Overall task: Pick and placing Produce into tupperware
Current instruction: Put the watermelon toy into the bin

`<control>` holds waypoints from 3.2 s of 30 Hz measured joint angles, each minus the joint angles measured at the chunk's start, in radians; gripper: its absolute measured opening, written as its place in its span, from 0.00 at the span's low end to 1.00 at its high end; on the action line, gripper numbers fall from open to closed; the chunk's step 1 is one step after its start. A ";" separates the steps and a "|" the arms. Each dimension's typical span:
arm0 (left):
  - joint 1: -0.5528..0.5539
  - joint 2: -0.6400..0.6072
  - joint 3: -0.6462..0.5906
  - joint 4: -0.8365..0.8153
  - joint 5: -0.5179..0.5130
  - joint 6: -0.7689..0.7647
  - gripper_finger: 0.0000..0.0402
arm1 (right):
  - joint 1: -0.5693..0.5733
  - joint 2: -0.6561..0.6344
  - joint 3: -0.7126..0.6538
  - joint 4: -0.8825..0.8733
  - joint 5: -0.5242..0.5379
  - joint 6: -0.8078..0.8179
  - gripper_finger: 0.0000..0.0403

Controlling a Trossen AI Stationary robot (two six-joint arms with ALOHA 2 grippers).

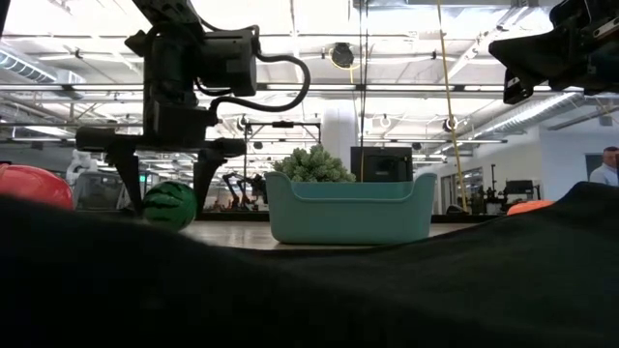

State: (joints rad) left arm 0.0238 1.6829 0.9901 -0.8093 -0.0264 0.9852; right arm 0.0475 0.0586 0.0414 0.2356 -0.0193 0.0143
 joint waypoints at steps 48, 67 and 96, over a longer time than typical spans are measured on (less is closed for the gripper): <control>-0.056 -0.002 0.482 -0.232 0.130 -0.484 0.73 | 0.000 0.000 0.000 0.000 0.000 0.000 0.00; -0.056 -0.002 0.508 -0.123 0.185 -0.804 0.73 | 0.000 0.000 0.000 0.000 0.000 0.000 0.00; -0.056 -0.002 0.508 0.062 0.182 -0.940 0.73 | 0.000 0.000 0.000 0.000 0.000 0.000 0.00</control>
State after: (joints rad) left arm -0.0322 1.6810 1.4979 -0.7468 0.1558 0.0454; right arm 0.0475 0.0582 0.0410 0.2359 -0.0196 0.0147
